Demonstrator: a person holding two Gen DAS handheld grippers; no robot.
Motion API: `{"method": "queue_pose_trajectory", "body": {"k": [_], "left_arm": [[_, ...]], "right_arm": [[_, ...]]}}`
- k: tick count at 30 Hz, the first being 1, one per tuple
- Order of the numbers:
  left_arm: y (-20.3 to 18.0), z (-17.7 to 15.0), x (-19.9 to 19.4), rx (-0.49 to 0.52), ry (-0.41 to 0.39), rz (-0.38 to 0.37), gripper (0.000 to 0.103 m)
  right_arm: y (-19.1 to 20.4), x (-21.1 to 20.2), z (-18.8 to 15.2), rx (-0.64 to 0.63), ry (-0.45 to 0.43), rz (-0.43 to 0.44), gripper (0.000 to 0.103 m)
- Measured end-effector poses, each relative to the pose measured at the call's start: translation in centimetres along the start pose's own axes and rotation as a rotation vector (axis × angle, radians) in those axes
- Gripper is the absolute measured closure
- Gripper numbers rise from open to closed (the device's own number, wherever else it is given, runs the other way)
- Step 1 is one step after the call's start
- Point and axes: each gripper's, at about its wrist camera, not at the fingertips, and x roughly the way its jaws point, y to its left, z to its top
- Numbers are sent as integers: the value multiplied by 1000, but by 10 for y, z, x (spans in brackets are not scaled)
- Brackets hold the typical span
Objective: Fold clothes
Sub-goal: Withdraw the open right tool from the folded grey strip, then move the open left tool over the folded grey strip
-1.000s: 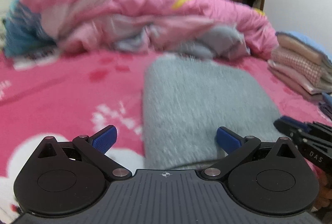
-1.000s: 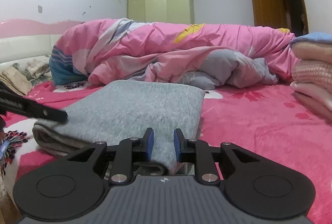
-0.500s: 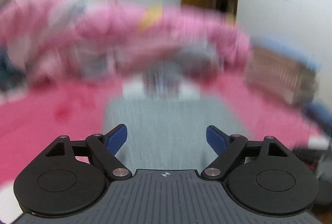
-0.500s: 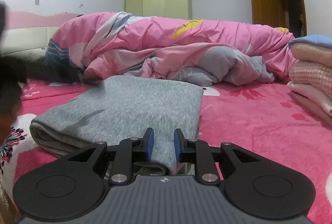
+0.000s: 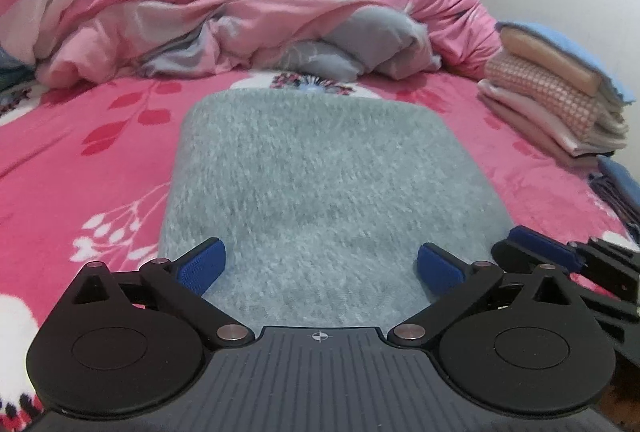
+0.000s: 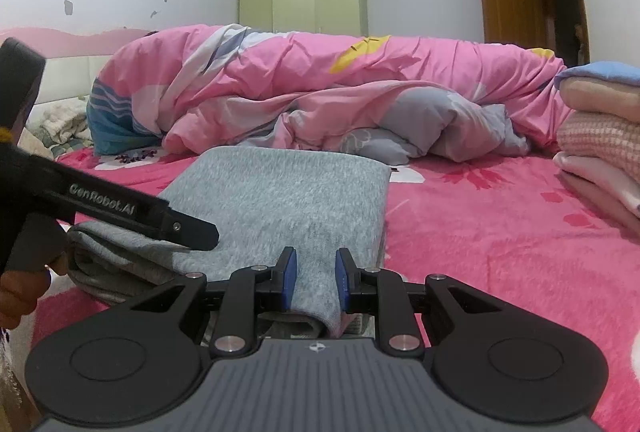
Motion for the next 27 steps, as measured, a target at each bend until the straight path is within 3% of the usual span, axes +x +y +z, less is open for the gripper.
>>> {"method": "queue_pose_trajectory", "body": {"k": [6,11,19,22,27], "left_arm": [[-6,10,2,-16,83,63,0],[-6,17,4,-34,140,73,0],[-7,19,4,-32,157,78,0],[-7,21,4,-47,162,89,0],[-5,23,4,-63,169,90,0]], "right_arm": [[-3,0,-1,16,-6,5,81],[-3,-1,-1,26,-9,5,81],[-4,-1,-2,38,-10,11,81],[-2,0,4,22,12,7,81],[-1,2,43,-29,30,15,81]]}}
